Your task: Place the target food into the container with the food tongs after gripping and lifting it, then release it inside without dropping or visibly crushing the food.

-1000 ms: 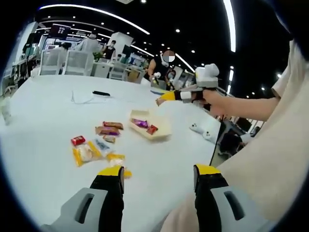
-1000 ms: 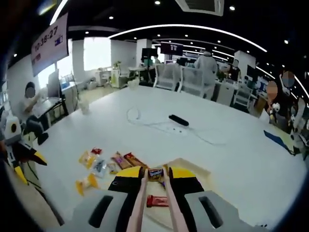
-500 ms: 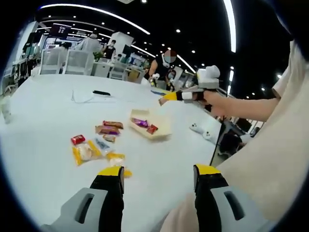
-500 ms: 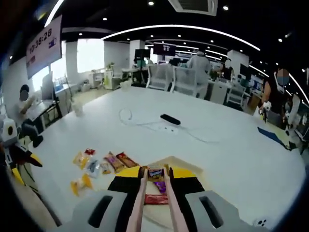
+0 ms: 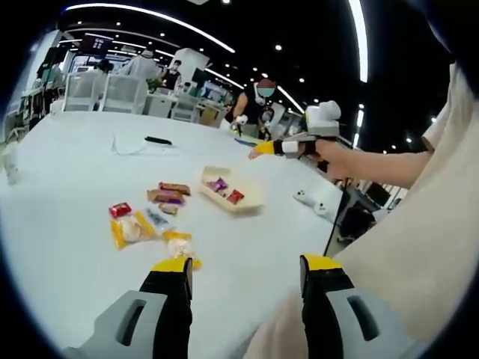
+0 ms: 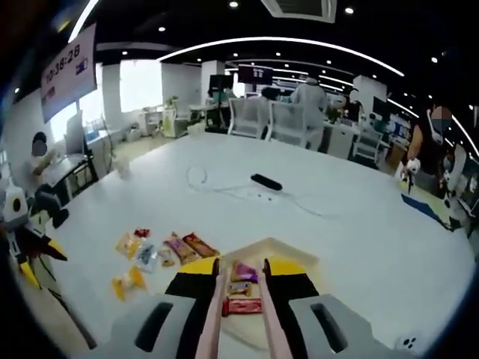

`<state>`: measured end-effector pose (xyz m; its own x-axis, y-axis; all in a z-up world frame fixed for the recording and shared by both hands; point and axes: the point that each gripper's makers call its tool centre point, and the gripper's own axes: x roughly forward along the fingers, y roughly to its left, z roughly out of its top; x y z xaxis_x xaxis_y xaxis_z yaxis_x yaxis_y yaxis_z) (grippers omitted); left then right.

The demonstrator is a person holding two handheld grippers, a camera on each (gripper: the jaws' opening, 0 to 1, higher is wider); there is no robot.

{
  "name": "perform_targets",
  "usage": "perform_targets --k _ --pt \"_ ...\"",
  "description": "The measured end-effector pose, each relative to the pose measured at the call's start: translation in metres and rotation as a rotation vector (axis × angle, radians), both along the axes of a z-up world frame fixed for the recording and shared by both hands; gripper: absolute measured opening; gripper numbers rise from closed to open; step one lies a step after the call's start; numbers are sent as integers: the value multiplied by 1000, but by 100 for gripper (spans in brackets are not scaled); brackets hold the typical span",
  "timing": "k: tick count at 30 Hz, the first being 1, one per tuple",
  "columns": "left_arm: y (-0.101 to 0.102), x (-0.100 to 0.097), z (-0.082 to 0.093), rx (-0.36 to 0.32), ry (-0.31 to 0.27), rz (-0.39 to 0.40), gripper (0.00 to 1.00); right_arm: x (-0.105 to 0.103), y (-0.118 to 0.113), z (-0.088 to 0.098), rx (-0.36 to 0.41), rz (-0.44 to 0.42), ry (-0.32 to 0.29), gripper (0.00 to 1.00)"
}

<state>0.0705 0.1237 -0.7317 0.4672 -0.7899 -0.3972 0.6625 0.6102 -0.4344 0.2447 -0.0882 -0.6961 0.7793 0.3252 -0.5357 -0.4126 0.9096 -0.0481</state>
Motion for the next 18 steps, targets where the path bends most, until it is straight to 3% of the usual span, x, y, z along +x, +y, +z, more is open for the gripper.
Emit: perform_targets --k 8,13,18 --pt "1 -1 1 -8 0 15 57 -13 30 -30 15 79 69 26" --pt "4 -2 -1 -12 4 29 57 -26 60 -49 26 169 146 27" --pt "7 -2 -2 -11 11 37 57 -35 88 -59 9 256 177 27"
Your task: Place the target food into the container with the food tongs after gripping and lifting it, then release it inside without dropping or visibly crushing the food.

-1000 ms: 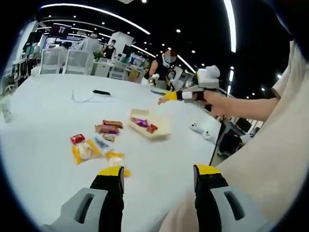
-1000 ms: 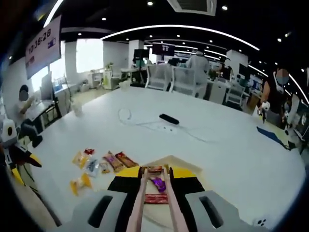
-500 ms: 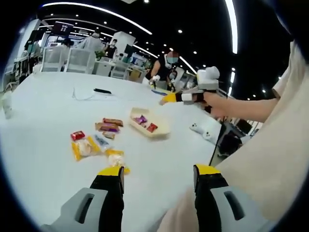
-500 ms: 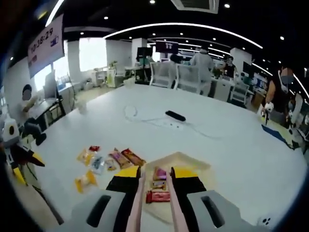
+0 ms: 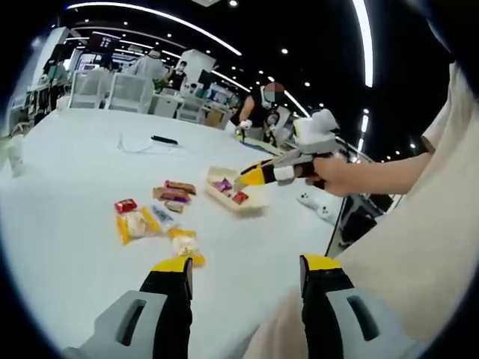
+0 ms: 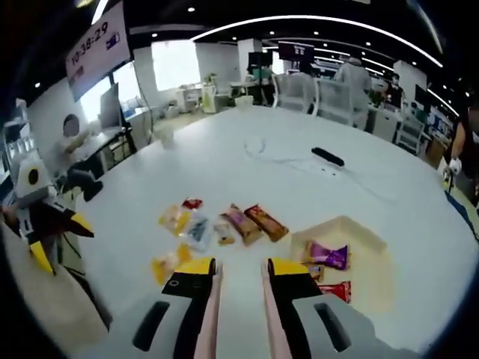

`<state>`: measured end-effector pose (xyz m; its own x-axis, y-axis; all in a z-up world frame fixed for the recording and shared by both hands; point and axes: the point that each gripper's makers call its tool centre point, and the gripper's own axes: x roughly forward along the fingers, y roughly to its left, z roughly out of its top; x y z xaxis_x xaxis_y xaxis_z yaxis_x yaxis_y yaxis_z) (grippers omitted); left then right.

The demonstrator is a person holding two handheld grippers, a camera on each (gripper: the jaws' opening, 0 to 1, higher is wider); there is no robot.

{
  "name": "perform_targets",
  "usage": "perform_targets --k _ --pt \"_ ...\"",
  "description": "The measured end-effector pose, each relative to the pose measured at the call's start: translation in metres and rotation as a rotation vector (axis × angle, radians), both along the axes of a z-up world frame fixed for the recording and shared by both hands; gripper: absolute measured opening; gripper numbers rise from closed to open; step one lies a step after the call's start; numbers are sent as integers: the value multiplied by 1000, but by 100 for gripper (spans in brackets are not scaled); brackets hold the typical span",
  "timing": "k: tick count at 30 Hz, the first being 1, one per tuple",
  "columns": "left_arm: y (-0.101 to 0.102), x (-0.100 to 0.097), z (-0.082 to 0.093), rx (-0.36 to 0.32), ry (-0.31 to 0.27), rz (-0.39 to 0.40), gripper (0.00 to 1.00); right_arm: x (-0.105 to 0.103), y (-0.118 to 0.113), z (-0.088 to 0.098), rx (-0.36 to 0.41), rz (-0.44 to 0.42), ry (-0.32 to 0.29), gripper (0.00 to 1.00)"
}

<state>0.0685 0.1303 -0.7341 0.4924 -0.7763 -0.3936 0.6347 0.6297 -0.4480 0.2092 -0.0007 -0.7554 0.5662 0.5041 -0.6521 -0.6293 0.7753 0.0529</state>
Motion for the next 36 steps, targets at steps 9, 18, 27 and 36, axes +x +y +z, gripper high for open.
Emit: perform_targets --k 9,18,27,36 --pt "6 1 -4 -2 12 16 57 -20 53 -16 -47 201 35 27" --pt "14 2 -8 -5 30 43 57 -37 91 -35 -111 347 60 28" --pt "18 7 -11 -9 42 59 57 -46 106 -43 -234 527 13 28" --pt "19 11 -11 -15 48 57 57 -45 104 -54 -315 604 -13 28"
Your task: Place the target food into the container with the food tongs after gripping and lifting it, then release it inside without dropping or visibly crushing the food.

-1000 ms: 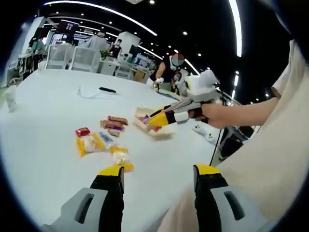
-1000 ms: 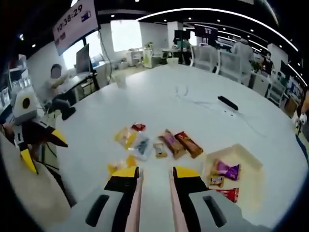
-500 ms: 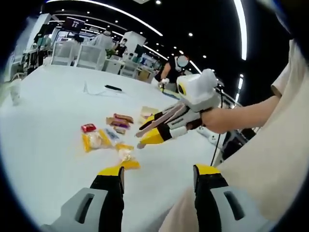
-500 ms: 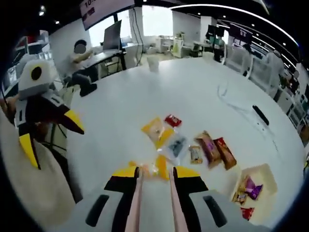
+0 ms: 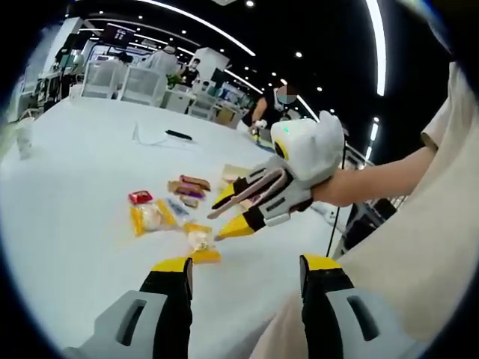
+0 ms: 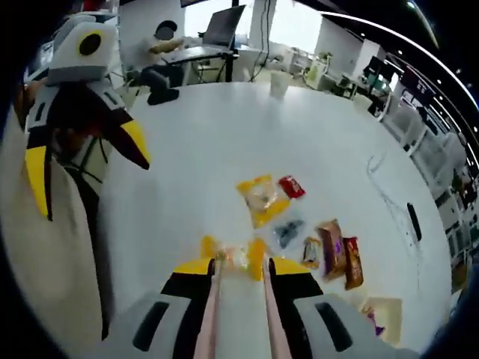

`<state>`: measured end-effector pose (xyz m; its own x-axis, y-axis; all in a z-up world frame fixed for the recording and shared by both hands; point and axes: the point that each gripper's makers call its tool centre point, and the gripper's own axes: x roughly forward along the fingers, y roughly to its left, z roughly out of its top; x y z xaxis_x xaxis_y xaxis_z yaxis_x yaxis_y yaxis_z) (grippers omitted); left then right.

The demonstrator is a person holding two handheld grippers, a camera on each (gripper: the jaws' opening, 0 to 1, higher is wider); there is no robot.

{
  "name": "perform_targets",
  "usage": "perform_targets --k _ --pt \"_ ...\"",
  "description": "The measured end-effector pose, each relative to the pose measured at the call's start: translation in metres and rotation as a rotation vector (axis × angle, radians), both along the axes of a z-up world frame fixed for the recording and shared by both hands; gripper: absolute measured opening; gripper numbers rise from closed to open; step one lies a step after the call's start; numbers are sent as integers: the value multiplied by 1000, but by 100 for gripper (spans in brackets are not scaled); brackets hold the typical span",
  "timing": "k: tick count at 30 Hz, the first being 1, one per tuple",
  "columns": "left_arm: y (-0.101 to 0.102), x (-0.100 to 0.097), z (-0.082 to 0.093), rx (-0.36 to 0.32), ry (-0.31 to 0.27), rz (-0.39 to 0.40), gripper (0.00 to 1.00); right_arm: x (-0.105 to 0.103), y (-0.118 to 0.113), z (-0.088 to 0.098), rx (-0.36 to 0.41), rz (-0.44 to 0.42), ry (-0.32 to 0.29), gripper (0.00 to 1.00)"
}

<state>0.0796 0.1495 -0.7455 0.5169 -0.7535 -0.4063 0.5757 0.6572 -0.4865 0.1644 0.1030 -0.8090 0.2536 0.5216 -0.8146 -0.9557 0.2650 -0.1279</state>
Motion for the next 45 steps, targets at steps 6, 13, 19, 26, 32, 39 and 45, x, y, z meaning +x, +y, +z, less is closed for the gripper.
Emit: perform_targets --k 6,13,19,26,32,39,45 --pt "3 1 -2 2 5 3 57 -1 0 -10 -139 183 -110 28" --pt "7 1 -2 3 8 9 57 -3 6 -13 -132 192 -101 28" --pt "8 1 -3 1 12 12 57 -1 5 -15 -136 181 -91 28" --pt "10 3 -3 -4 12 15 57 -11 7 -17 -93 102 -5 28" --pt "11 2 -3 -3 12 15 57 -22 10 -16 -76 86 21 28" --pt "11 1 -3 -4 11 15 57 -20 18 -6 -55 87 -19 28" --pt "12 0 -2 -4 8 15 57 -7 19 -8 -68 132 -75 29"
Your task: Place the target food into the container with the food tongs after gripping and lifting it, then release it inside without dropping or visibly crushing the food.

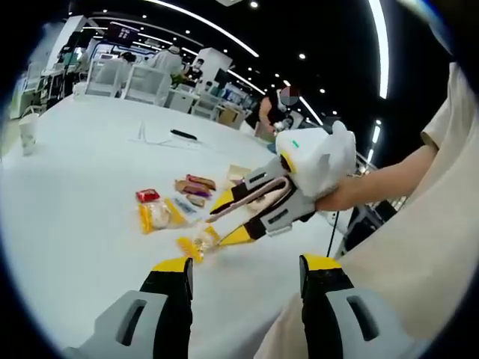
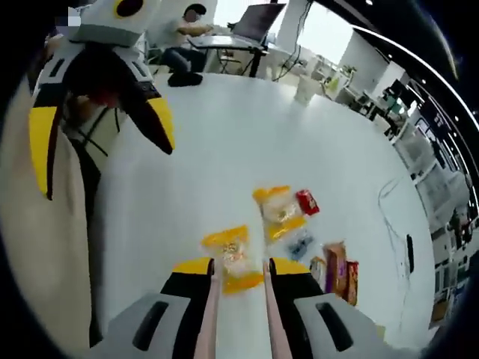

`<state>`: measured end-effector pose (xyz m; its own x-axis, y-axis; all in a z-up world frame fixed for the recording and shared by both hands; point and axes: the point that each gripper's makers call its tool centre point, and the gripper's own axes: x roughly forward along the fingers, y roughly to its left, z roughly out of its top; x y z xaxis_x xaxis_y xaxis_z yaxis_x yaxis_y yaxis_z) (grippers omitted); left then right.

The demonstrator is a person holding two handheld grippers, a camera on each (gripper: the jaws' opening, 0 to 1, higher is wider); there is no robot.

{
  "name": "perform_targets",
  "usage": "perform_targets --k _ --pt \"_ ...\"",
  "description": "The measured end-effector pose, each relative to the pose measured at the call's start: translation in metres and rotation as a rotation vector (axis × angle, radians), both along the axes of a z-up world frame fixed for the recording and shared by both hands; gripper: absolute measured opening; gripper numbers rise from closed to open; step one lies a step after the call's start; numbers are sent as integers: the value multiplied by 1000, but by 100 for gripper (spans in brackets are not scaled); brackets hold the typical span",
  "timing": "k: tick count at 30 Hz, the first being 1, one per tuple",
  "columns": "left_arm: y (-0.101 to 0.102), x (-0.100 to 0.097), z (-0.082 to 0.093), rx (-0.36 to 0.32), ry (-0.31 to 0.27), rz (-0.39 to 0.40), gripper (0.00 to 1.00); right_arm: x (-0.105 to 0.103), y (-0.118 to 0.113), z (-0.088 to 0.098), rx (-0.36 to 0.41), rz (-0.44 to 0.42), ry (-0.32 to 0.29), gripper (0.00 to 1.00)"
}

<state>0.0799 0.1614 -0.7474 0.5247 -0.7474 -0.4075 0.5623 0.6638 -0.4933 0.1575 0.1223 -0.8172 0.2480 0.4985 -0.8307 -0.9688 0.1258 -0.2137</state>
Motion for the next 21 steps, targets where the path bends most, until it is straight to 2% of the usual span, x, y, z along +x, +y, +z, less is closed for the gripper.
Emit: perform_targets --k 14,21 --pt "9 -1 -2 8 6 21 57 -2 9 -6 -7 45 22 29" --pt "10 -3 -2 9 8 25 57 1 6 -13 -6 15 53 29"
